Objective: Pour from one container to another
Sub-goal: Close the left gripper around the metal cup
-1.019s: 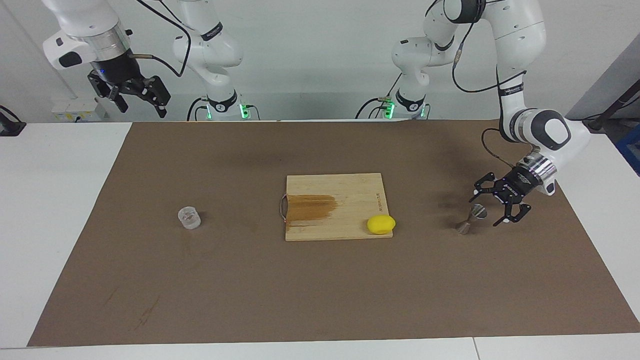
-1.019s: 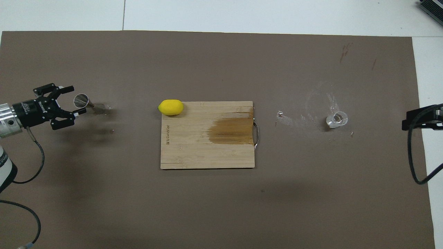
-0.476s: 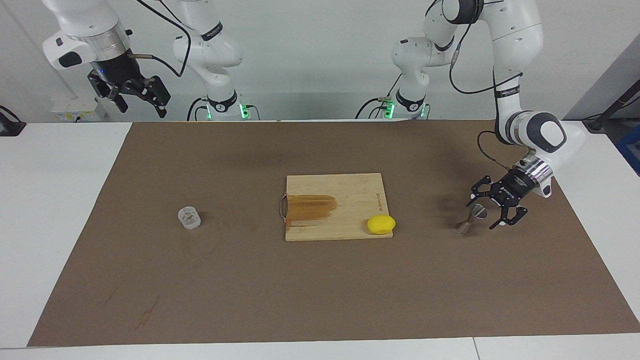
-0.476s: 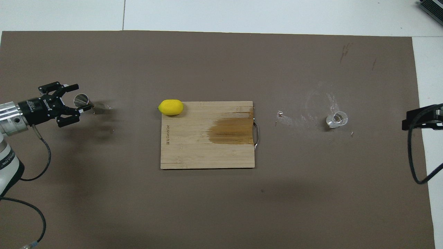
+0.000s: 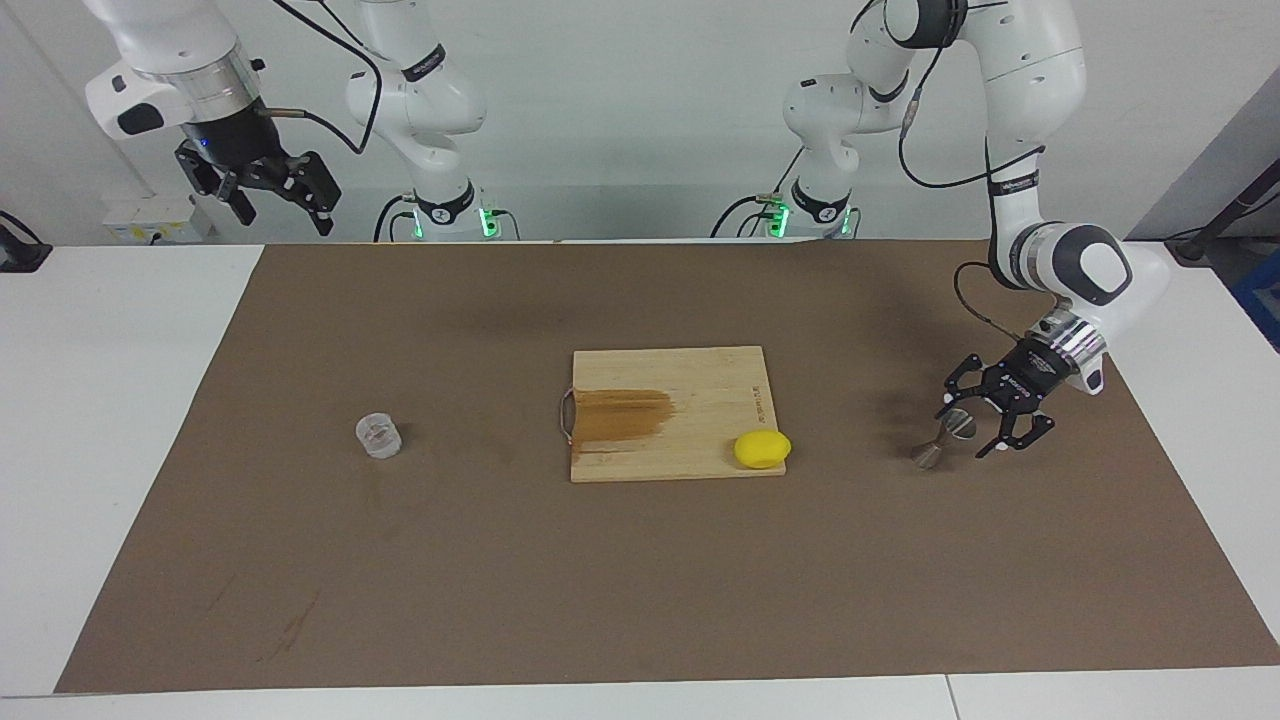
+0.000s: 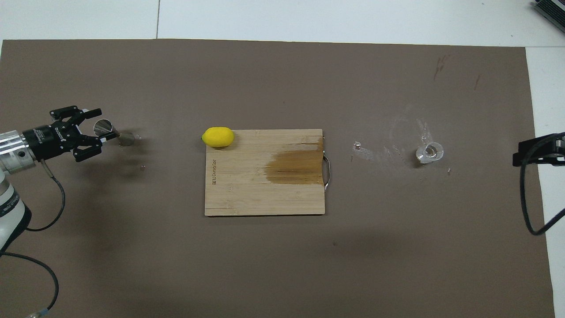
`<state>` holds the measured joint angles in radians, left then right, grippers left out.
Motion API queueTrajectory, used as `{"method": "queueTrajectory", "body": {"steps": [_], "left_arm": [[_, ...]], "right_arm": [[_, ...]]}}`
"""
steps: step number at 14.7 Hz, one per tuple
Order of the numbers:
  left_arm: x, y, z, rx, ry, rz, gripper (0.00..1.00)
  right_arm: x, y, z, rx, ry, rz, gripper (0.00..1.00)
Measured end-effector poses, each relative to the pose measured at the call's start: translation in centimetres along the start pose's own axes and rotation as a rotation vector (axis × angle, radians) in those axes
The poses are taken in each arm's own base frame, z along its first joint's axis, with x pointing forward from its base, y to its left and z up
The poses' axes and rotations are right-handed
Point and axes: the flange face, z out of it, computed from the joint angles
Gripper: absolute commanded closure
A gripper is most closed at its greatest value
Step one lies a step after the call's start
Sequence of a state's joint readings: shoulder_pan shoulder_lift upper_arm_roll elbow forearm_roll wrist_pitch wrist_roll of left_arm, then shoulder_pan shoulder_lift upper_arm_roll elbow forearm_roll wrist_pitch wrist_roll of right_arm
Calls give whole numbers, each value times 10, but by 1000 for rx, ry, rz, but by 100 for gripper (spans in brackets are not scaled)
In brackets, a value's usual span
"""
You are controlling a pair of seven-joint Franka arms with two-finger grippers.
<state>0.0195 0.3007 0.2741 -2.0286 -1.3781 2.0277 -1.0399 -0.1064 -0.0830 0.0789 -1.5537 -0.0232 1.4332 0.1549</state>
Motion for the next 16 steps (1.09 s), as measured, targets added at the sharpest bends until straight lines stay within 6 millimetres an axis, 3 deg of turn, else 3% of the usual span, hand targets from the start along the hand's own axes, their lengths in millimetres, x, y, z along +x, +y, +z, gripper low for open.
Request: {"method": "queueTrajectory", "body": {"steps": [1,2,8,12,14,16], "left_arm": [[1,0,0,1,0,-1,86],[1,-1,0,1,0,-2,100],[4,-4,4,4,-12,-22,100],[-5,-5,7,26,-31,-2,100],[-31,-1,8,26,-50,46,100],[-70,-6,13,36,-79,108,100]], "right_arm": [[0,0,0,0,0,0,0],[0,0,0,0,0,0,0],[-3,-7,1,-4,-16,-14,0],[-5,-13,0,-6,-20,-26,0],[-1,-14,-2,-4,-14,-27,0],[8,-16,-1,-1,-12,-30,0]]}}
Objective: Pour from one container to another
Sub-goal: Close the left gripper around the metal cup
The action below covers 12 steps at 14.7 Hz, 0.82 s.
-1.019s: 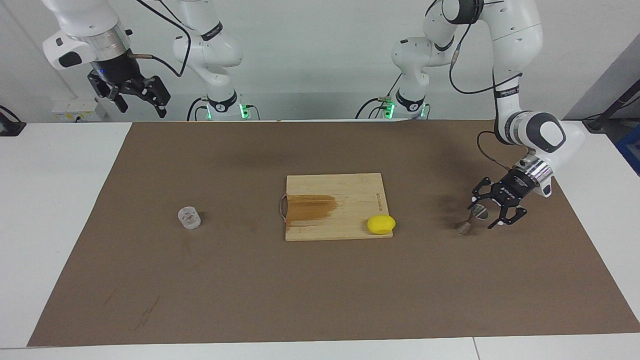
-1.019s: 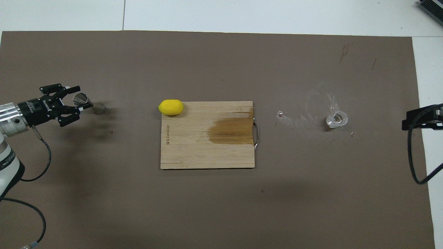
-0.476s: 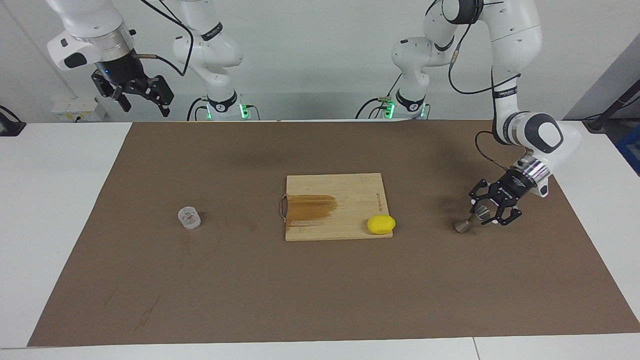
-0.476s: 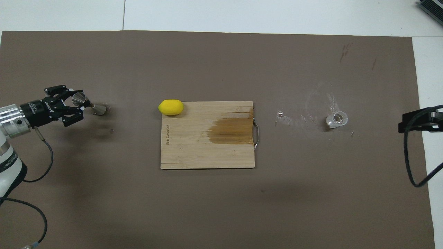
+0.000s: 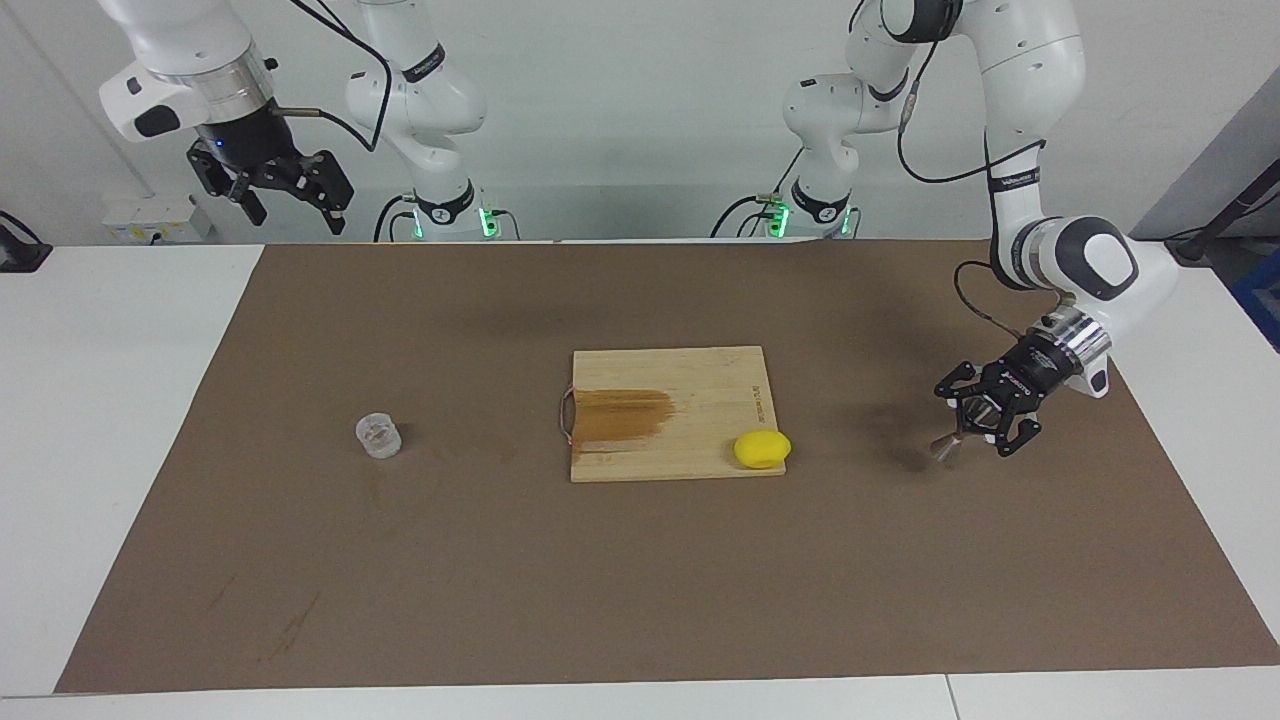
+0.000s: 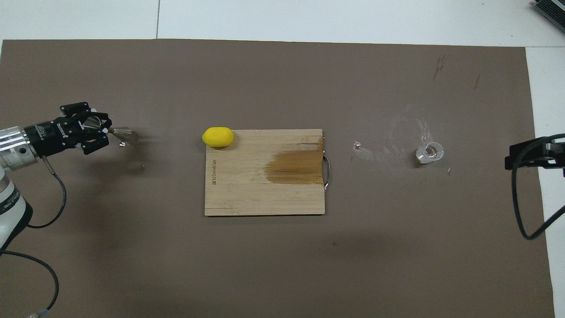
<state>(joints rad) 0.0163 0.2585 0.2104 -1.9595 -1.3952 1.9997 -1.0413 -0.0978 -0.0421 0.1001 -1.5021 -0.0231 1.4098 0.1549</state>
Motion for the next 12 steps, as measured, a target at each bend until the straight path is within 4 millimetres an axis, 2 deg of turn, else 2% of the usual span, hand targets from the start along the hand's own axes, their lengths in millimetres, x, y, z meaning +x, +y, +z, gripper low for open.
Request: {"method": "queueTrajectory", "body": {"steps": [1,3,12], "left_arm": [[-15,-4,4,6,-9,20,100],[-28,-10,13,11,-9,40,100],[-21,-8,9,-13,7,30,100]], "right_arm": [[4,-1,2,1,-2,-1,0],[8,-1,6,1,-9,-1,0],[8,-1,6,1,-11,-1,0]]}}
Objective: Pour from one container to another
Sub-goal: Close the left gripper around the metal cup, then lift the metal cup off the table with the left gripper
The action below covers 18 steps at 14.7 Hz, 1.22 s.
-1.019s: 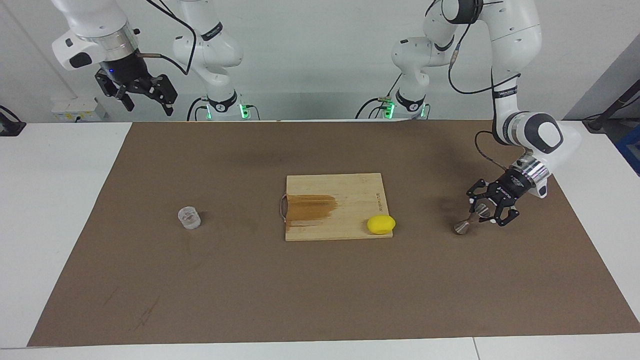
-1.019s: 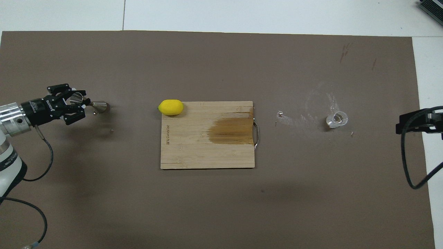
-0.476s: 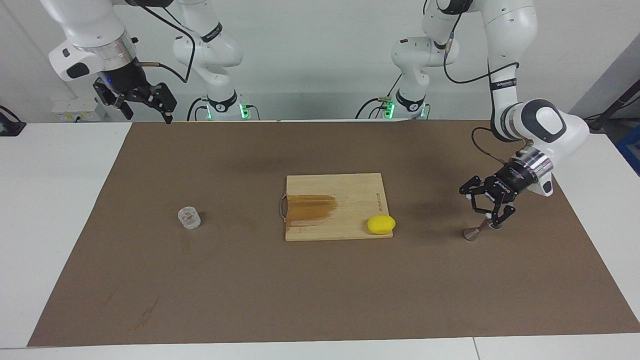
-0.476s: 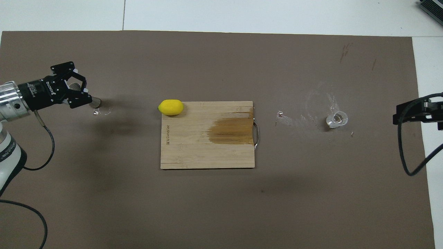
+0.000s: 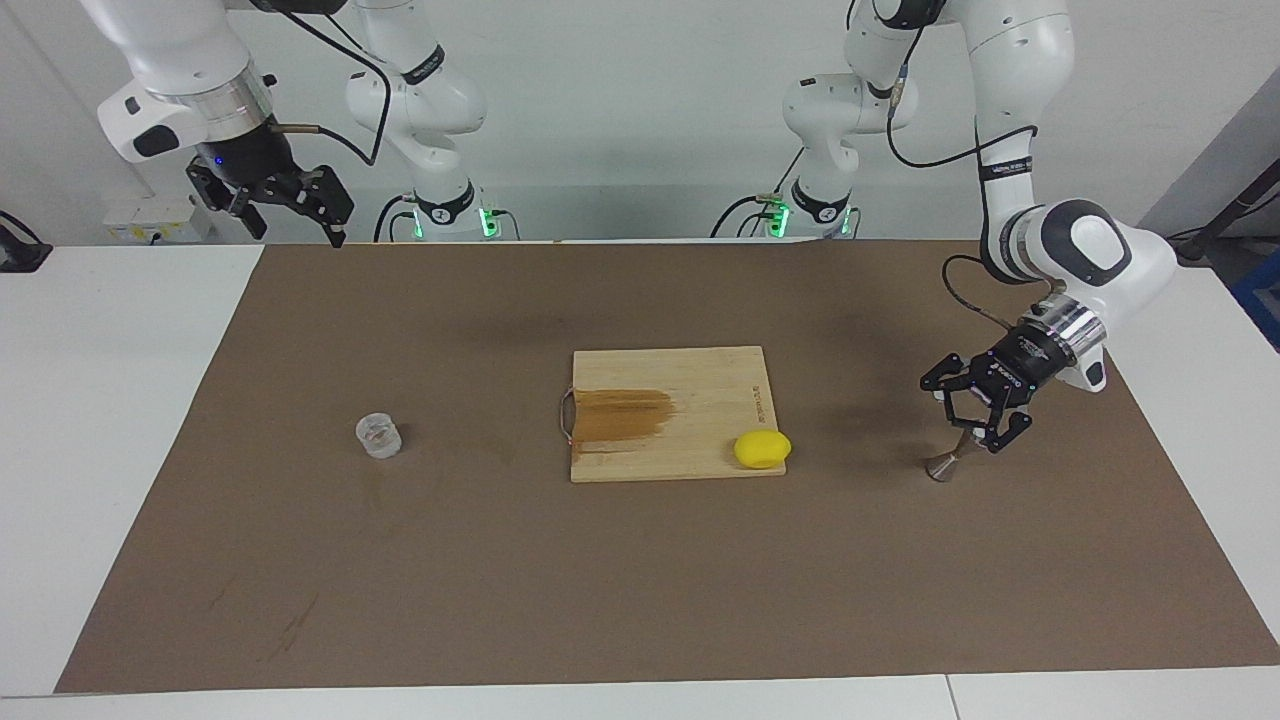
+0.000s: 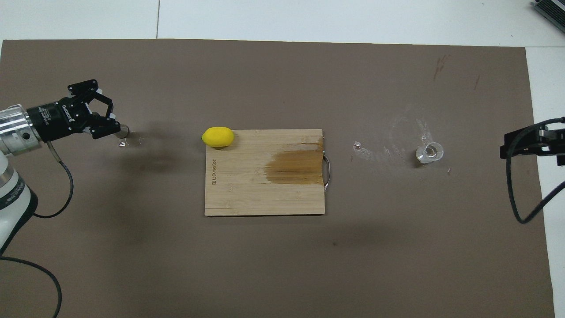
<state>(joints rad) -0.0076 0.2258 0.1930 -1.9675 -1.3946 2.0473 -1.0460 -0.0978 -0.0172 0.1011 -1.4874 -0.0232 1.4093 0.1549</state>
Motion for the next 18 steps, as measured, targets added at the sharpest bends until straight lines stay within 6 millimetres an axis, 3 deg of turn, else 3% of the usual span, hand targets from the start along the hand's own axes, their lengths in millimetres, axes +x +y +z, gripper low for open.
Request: {"method": "queueTrajectory", "body": {"steps": [1,2,8,18], "left_arm": [[1,1,-2,-4,1,-1,24],[2,2,-4,-11,5,-2,0],[41,21,-46,-92,79,-32,0],[85,12,-34,-65,114,-88,0]], "right_arm": [[0,0,0,0,-1,0,0],[0,0,1,0,-1,0,0],[-1,0,0,0,0,0,0],[-9,0,-11,1,20,-1,0]]}}
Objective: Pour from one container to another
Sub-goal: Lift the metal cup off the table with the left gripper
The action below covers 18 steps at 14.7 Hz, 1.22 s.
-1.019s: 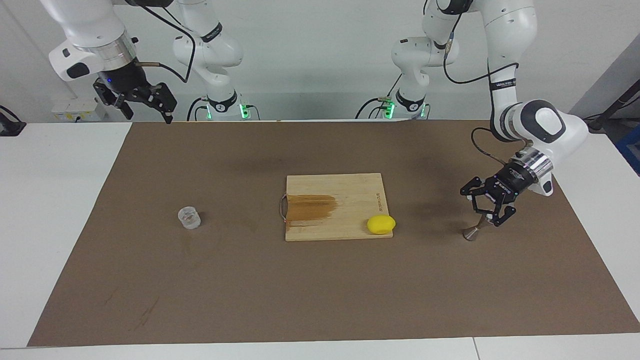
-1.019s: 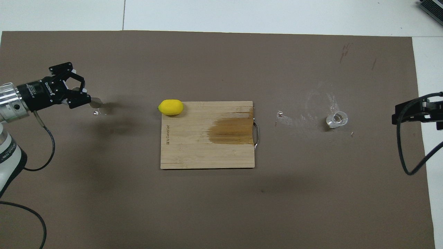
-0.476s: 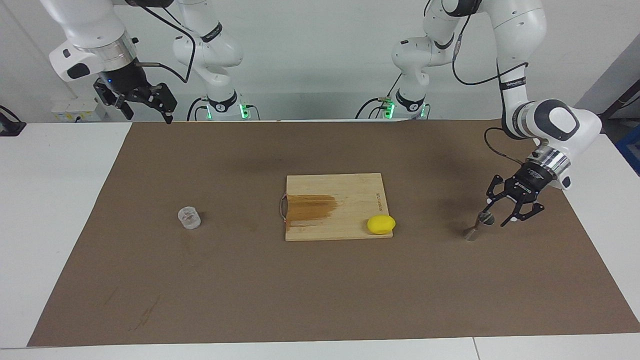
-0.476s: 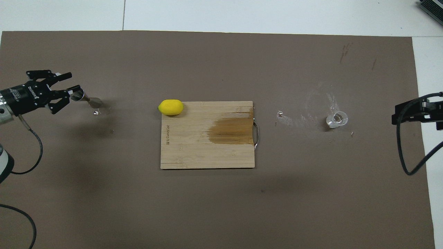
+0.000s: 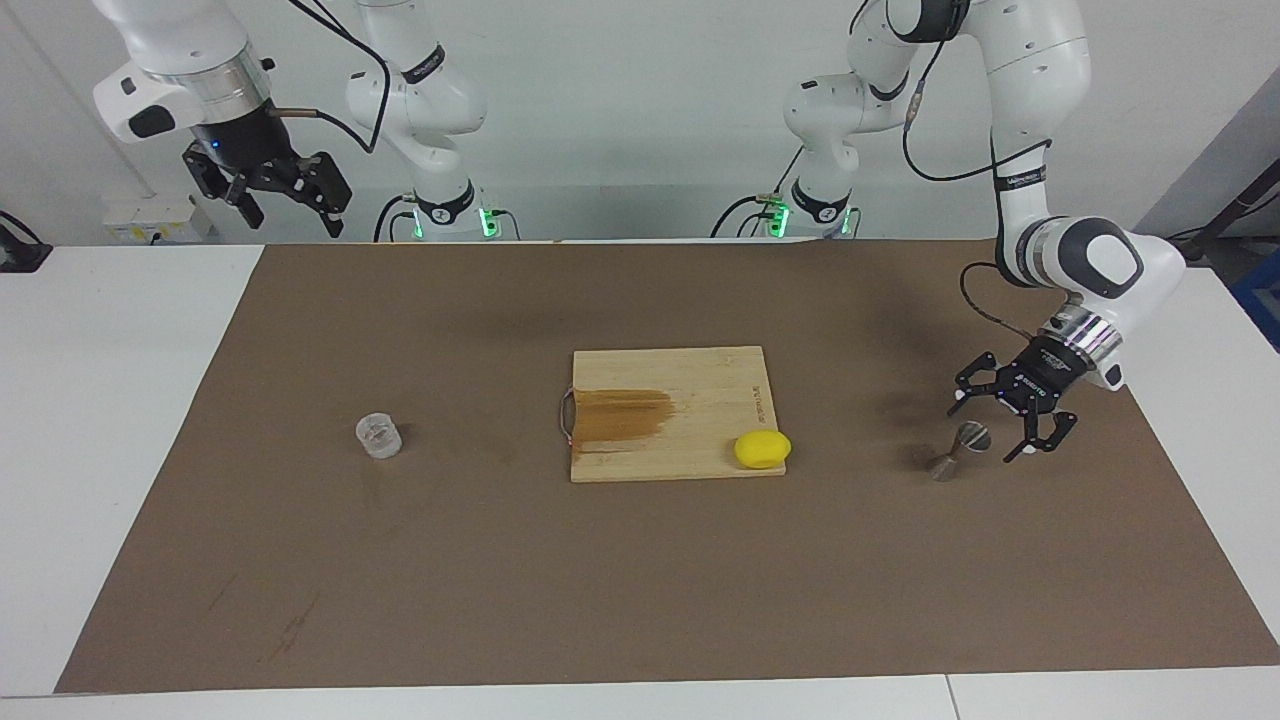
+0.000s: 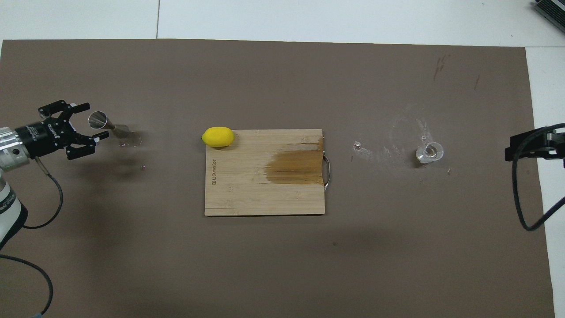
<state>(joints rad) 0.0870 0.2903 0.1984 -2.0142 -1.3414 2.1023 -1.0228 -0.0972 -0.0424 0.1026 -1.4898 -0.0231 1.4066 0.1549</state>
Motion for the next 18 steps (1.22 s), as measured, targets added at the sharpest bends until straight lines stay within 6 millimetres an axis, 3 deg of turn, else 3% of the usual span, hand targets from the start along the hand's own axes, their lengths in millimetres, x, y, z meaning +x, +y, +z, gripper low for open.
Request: {"method": "queueTrajectory", "body": {"steps": [3,4,5,6,13,18], "left_arm": [[6,-3,2,5,5,-10,30],[7,-4,2,7,6,-13,52],[8,-5,3,8,6,-16,85],[9,-5,3,8,7,-17,100],[3,-8,7,37,-13,-13,100],[-49,-16,32,140,-83,-75,100]], "right_arm": [[-1,-5,2,4,-11,-8,0],[-3,-8,4,4,-18,-15,0],[-5,-11,5,2,-22,-20,0],[-6,-12,6,1,-25,-23,0],[-8,-10,7,0,-30,-20,0],[-9,-11,8,-1,-32,-22,0]]}}
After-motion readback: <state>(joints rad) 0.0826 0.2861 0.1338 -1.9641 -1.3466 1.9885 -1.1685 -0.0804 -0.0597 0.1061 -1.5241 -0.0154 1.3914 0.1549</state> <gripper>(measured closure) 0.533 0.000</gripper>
